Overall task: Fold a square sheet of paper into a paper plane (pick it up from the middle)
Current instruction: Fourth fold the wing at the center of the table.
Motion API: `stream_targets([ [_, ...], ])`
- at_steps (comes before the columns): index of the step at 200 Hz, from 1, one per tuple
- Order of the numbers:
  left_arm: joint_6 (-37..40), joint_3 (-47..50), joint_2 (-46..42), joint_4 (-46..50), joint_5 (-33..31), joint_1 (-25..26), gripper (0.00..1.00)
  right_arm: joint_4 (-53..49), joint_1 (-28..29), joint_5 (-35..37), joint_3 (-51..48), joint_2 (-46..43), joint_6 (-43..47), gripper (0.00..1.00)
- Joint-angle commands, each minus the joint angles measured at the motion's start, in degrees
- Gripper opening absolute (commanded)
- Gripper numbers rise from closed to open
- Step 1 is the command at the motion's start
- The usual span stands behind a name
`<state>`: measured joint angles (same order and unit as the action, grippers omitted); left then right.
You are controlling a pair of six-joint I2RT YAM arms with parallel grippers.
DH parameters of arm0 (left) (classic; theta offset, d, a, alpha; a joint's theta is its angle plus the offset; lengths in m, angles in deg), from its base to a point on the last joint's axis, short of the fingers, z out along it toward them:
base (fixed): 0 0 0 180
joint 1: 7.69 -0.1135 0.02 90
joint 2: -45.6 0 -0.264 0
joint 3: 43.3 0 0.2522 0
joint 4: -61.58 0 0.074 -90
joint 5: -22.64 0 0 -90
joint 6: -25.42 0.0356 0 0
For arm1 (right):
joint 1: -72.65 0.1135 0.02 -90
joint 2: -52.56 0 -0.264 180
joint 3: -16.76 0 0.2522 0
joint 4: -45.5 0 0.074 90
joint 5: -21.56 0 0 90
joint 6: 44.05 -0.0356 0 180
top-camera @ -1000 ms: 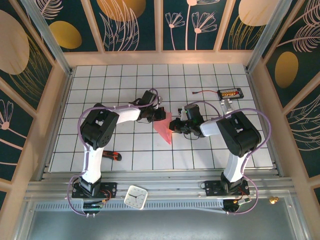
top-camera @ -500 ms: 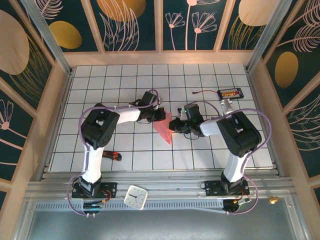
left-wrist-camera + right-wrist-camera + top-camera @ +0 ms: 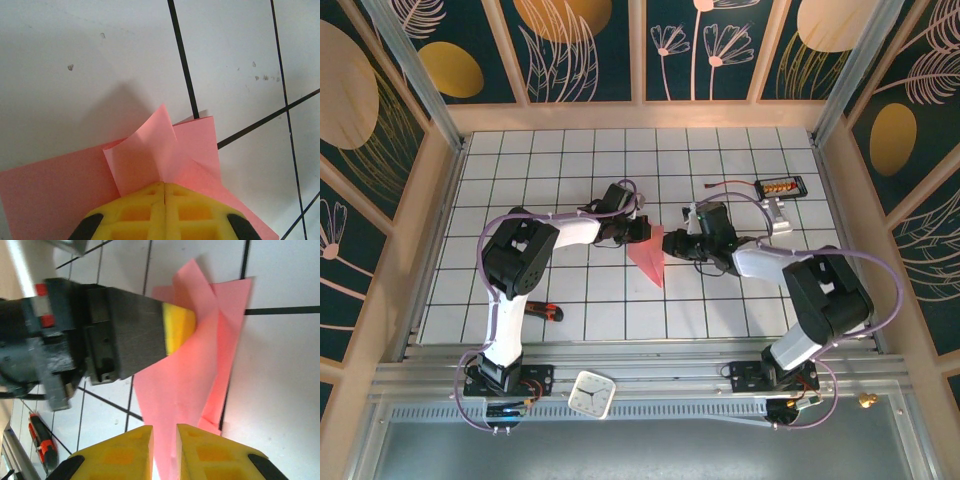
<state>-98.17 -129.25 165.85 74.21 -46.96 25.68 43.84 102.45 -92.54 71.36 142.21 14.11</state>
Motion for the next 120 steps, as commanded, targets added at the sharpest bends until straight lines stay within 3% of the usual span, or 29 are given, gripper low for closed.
stream_targets([
  [1,1.15,2.14,1.23,4.47,-3.00,-0.35,0.00,-1.25,3.75,2.31,-0.36,-0.93,0.44,0.20],
  [34,0.96,2.07,1.03,4.47,-2.96,-0.35,0.00,-0.54,6.56,2.89,1.71,3.65,0.61,0.16],
  [120,1.05,1.64,0.55,4.55,-3.00,-0.35,0.00,-3.83,6.44,3.70,2.93,8.52,4.00,0.12],
])
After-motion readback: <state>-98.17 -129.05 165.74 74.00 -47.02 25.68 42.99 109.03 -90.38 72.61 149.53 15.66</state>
